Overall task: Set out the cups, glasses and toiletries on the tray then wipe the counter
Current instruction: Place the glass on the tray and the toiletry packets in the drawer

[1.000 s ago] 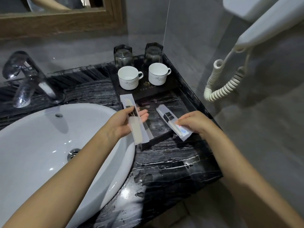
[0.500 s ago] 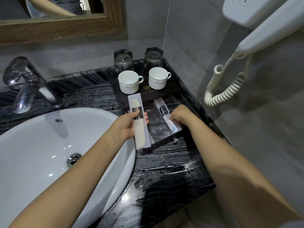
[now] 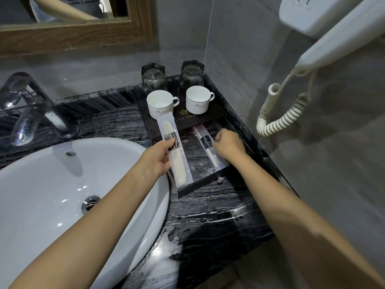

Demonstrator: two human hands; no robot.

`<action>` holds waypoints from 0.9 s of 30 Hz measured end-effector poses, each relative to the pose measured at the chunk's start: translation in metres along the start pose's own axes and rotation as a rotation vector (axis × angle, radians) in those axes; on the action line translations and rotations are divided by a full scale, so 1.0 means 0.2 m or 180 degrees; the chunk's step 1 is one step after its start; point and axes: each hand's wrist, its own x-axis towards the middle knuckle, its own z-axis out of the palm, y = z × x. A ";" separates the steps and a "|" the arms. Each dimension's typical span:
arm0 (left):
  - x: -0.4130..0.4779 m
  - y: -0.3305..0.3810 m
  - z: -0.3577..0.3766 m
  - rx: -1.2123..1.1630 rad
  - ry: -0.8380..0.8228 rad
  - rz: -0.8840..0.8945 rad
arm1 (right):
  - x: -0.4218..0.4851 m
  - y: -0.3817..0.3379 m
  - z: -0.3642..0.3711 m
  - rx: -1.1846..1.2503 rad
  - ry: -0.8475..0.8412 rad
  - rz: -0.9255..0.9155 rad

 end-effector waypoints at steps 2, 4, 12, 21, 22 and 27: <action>0.00 0.00 0.01 0.0015 0.0022 0.0066 | -0.11 -0.07 -0.04 0.1019 -0.0360 -0.0252; 0.01 0.00 0.03 -0.0011 -0.0007 0.0079 | -0.22 -0.14 -0.07 0.1625 -0.1106 -0.0290; -0.03 0.01 0.09 -0.0208 -0.0182 0.0222 | -0.27 -0.15 -0.07 0.1901 -0.0816 -0.0295; 0.06 0.08 -0.09 0.3315 0.1098 0.2732 | -0.20 -0.01 -0.29 0.1192 -0.1217 0.0296; 0.10 0.08 -0.10 0.3855 0.0987 0.2848 | -0.18 -0.01 -0.28 0.1094 -0.1208 0.0331; 0.20 0.03 -0.14 0.5074 0.0632 0.2672 | -0.07 -0.07 -0.08 0.0888 -0.0905 0.0421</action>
